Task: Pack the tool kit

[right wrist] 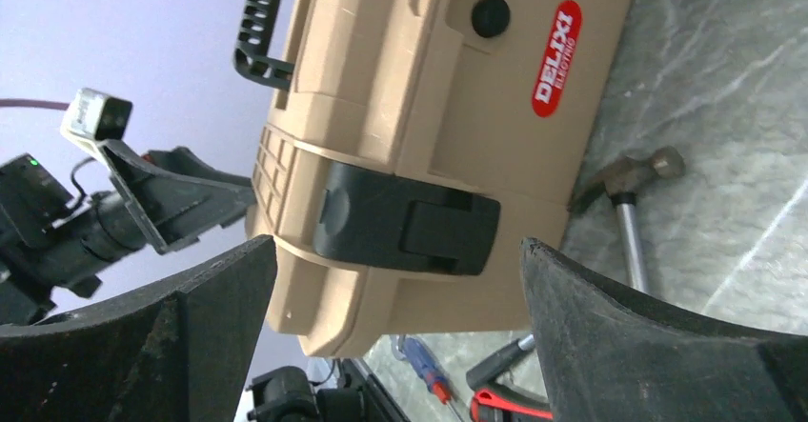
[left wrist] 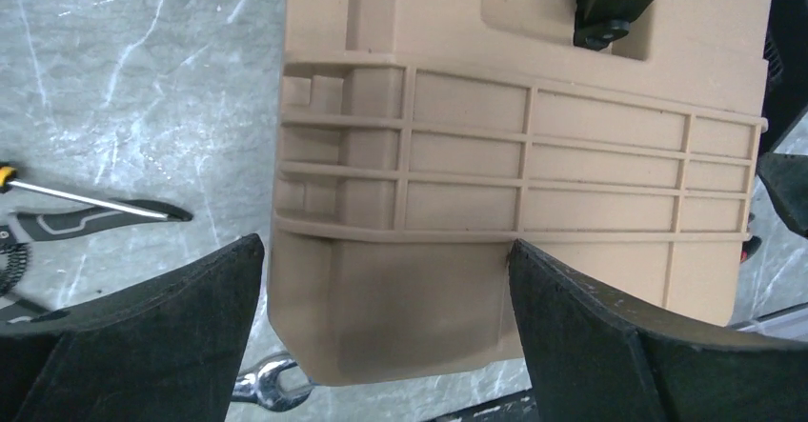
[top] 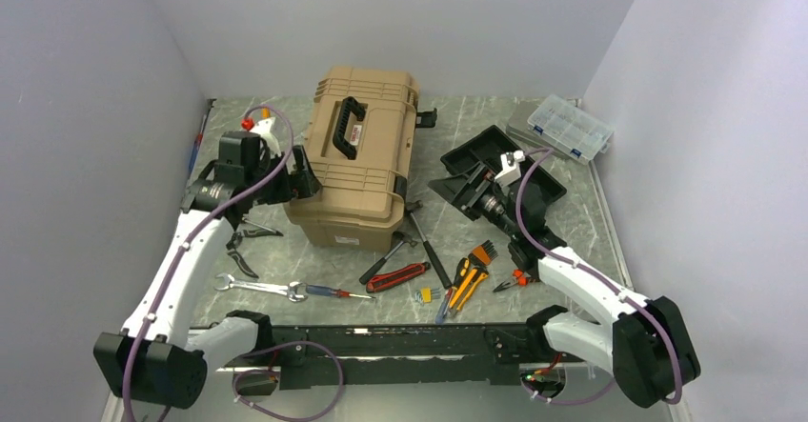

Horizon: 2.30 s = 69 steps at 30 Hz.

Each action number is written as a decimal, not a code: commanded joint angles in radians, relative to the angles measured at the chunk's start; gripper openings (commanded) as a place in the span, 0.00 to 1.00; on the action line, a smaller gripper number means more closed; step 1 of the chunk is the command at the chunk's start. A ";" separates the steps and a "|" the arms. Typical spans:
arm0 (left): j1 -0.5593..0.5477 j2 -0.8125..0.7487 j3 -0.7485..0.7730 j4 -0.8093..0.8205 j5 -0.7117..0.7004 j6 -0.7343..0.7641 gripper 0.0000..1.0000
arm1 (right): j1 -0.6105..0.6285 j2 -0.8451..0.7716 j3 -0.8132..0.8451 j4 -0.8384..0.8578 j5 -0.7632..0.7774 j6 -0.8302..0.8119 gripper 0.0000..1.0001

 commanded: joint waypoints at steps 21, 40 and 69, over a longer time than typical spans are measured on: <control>-0.108 0.573 0.675 -0.131 0.061 0.072 0.79 | -0.124 0.009 -0.049 0.093 -0.223 -0.025 1.00; -0.118 0.675 0.752 0.008 0.259 -0.019 0.00 | -0.124 0.391 -0.093 0.575 -0.366 0.142 1.00; -0.012 0.361 0.586 -0.218 -0.058 0.160 0.99 | -0.115 0.383 -0.066 0.461 -0.328 0.076 1.00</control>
